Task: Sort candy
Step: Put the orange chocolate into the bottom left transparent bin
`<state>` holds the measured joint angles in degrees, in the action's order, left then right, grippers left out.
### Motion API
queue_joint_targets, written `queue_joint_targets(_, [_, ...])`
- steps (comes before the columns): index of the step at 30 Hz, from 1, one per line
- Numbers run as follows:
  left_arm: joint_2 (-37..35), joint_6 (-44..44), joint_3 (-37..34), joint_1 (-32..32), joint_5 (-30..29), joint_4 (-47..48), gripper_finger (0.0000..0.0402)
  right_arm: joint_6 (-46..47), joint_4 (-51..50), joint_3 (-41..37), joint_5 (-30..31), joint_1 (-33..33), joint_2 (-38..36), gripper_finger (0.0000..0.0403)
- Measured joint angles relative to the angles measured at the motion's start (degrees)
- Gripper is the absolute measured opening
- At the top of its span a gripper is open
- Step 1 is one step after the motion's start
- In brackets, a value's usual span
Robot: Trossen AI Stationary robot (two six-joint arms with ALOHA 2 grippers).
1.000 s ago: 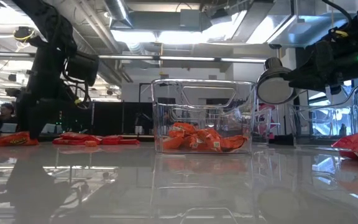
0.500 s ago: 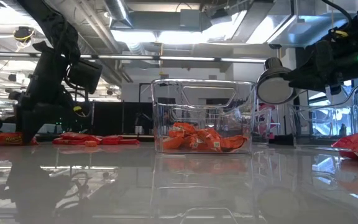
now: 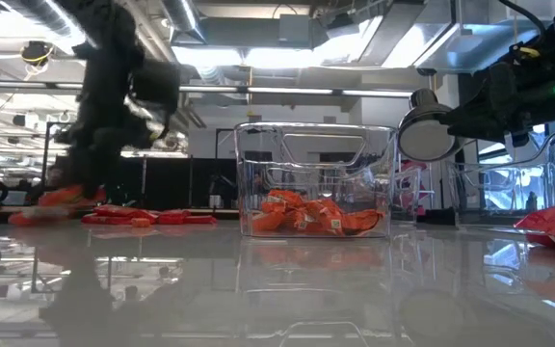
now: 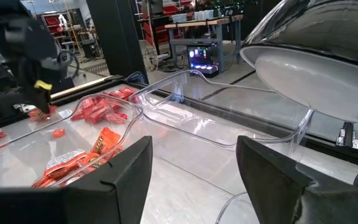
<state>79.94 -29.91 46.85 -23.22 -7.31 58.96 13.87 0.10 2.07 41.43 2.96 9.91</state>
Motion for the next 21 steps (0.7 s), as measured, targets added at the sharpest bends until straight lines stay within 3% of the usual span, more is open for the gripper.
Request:
queue_joint_targets(9, [-0.05, 0.02, 11.35, 6.89, -0.15, -4.86, 0.0042, 0.0, 0.0, 0.0, 0.04, 0.0, 0.0, 0.023])
queue_joint_targets(17, [0.46, 5.19, 11.92, 12.26, -0.3, -34.69, 0.0056, -0.02, -0.03, 0.0, 0.22, 0.0, 0.0, 0.023])
queue_joint_targets(21, [2.49, 7.39, 11.72, 13.53, -0.31, -43.57, 0.0058, -0.02, -0.03, 0.0, 0.13, 0.0, 0.0, 0.023])
